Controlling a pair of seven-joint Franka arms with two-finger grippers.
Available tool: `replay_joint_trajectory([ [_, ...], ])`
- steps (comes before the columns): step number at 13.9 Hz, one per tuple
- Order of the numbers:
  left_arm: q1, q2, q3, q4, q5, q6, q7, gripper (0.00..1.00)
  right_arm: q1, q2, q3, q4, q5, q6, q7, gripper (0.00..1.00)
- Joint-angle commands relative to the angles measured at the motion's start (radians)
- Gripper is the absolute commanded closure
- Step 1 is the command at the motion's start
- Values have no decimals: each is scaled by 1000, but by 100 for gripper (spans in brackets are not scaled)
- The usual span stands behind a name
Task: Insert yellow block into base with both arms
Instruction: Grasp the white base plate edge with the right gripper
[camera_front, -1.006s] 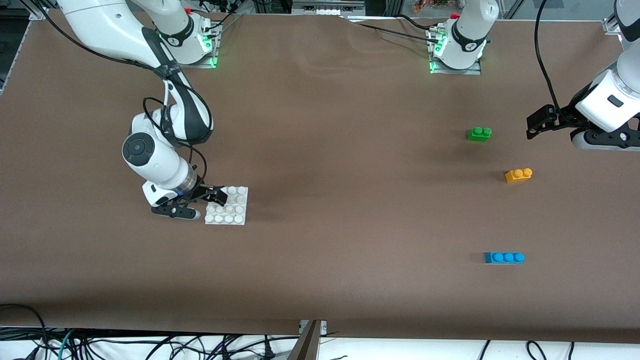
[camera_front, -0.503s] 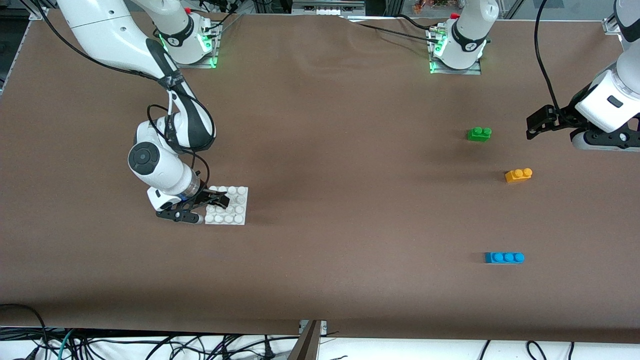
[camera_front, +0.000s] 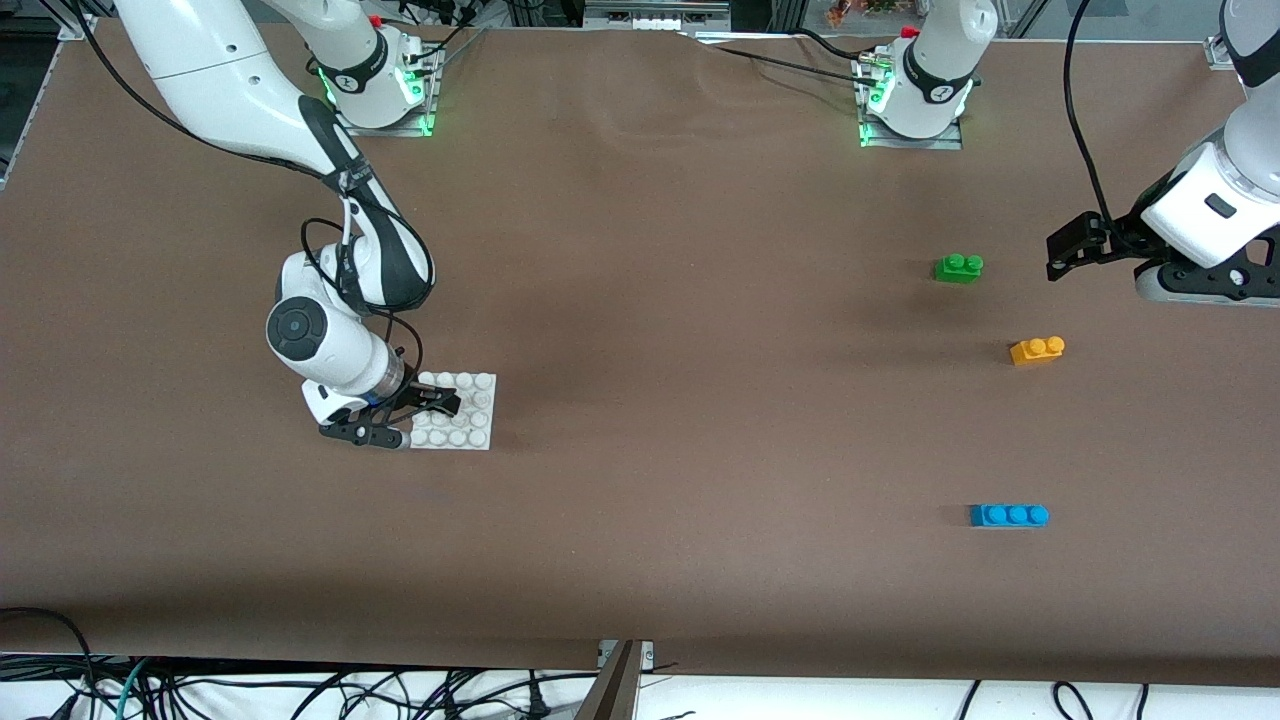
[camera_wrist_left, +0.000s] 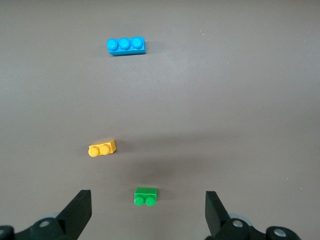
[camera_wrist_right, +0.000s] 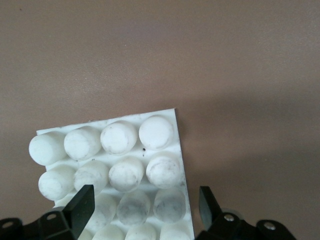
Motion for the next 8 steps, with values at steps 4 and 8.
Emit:
replay_joint_trajectory([
  [4,7,18,-9,38,-27,-24,19,0,-27,15,7,7,-7,25,-52,14],
  [8,10,19,-9,36,-27,-24,18,0,-27,26,7,7,2,39,-45,17],
])
